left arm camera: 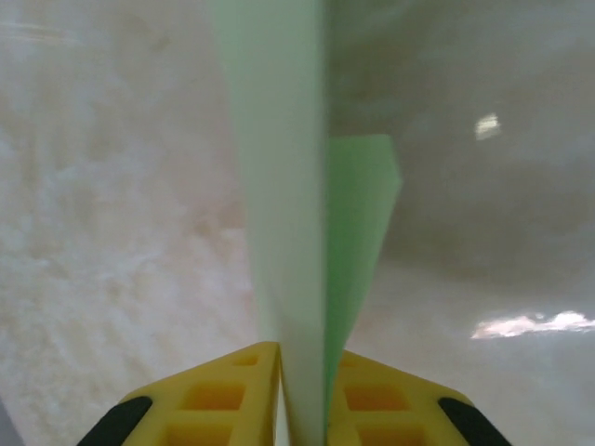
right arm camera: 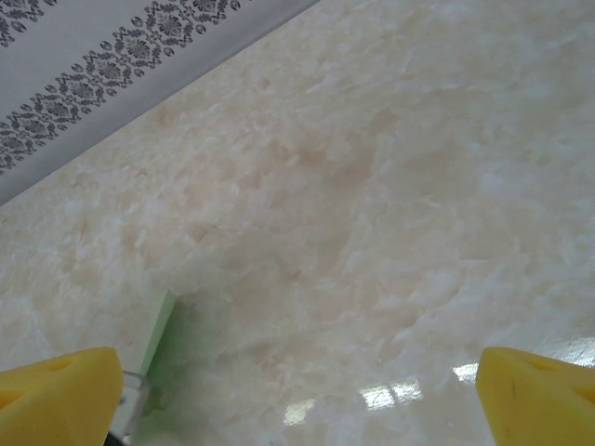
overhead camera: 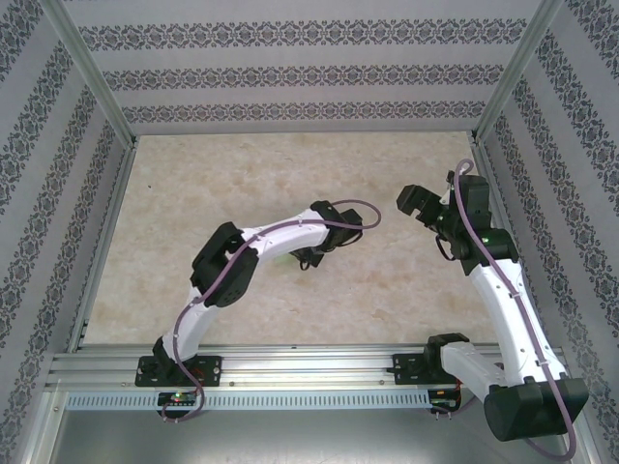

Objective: Fold a paper plane with a square sheet of paper (fold left side to right side)
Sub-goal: Turn over the paper at the center of the table, then third fold the triangle at the center of the table.

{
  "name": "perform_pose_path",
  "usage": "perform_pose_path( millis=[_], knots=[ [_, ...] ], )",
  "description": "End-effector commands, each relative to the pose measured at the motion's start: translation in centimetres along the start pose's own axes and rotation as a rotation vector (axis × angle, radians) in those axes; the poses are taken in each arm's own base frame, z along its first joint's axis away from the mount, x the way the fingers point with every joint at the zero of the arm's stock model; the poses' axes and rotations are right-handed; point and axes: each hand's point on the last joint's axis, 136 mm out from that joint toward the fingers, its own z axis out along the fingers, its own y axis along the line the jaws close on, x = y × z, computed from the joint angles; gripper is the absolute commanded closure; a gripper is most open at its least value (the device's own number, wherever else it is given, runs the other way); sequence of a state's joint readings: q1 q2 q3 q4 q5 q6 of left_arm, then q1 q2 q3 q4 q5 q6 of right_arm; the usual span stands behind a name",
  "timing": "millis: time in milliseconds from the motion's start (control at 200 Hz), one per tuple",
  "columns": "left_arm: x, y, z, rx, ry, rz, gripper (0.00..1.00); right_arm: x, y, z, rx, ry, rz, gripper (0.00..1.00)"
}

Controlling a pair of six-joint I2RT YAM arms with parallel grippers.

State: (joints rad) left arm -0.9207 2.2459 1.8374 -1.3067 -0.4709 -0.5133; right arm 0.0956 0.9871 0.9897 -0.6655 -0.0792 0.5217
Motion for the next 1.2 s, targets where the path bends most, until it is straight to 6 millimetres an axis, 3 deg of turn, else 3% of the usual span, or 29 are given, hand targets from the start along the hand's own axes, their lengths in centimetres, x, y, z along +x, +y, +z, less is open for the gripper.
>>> perform_pose_path(
  millis=[0,140,245,410,510,590,709,824,979,1194],
  knots=[
    [-0.6,-3.1,-1.4,0.124,0.003,0.018,0.75,0.9,-0.9,0.2,0.026,0.021,0.016,0.02],
    [-2.0,-5.8,-3.4,0.318,-0.032,0.019,0.57,2.4,-1.0,1.4,0.017,0.086,0.031,0.02],
    [-3.1,-6.2,-5.4,0.466,-0.075,-0.013,0.50,3.6,-0.4,2.7,-0.032,0.148,0.045,0.02],
    [-4.9,-3.3,-8.6,0.653,-0.190,-0.113,0.42,5.6,2.2,5.2,-0.184,0.253,0.061,0.05],
    [-5.5,-0.9,-9.3,0.748,-0.250,-0.203,0.38,7.5,4.5,6.8,-0.255,0.333,0.041,0.11],
    [-5.8,1.2,-8.6,0.835,-0.281,-0.315,0.37,9.3,6.8,8.2,-0.303,0.398,0.015,0.15],
    [-5.5,4.3,-6.1,0.932,-0.289,-0.492,0.34,12.0,10.8,10.9,-0.392,0.454,0.011,0.20],
    [-4.8,6.0,-4.2,0.973,-0.286,-0.597,0.32,14.0,13.2,13.9,-0.430,0.501,-0.015,0.23],
    [-4.2,5.9,-2.5,1.038,-0.266,-0.671,0.30,15.4,14.6,17.7,-0.428,0.538,-0.068,0.25],
    [-4.0,4.2,-0.7,1.086,-0.213,-0.692,0.31,16.0,15.7,20.6,-0.451,0.565,-0.111,0.26]
  ],
)
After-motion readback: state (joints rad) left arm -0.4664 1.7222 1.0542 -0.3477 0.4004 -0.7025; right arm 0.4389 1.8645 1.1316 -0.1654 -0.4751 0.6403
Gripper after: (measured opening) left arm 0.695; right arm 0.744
